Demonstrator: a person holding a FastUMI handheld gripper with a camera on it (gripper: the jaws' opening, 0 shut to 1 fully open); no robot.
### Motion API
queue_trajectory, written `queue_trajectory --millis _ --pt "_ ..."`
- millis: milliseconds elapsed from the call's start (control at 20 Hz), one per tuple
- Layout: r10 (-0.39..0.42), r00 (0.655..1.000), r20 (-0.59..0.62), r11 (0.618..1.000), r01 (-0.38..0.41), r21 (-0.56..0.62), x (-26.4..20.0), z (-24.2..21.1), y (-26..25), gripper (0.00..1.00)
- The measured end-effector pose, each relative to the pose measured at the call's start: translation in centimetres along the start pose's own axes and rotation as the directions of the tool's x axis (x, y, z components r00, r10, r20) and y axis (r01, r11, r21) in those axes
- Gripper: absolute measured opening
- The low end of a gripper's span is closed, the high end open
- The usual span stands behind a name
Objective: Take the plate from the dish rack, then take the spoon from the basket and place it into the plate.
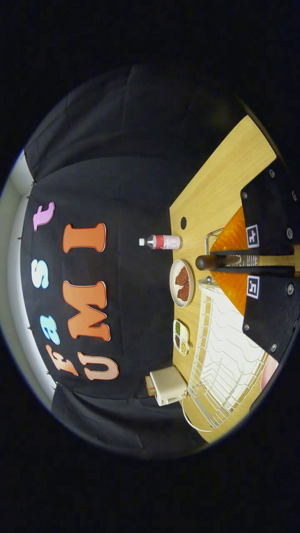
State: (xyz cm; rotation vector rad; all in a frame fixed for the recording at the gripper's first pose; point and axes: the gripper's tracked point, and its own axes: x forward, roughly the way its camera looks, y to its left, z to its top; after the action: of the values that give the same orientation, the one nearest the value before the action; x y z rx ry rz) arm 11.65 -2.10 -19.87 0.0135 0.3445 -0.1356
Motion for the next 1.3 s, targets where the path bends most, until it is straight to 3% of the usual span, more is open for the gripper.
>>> queue_trajectory --millis 400,900,1300 --pt "0.017 0.993 0.113 1.0 -0.016 -0.016 -2.4 5.3 0.5 0.1" --pt "0.197 0.959 0.202 0.98 -0.19 -0.056 -9.4 10.0 5.4 0.1" --pt "0.335 0.926 0.176 0.942 -0.328 -0.07 -13.3 7.9 9.8 0.1"
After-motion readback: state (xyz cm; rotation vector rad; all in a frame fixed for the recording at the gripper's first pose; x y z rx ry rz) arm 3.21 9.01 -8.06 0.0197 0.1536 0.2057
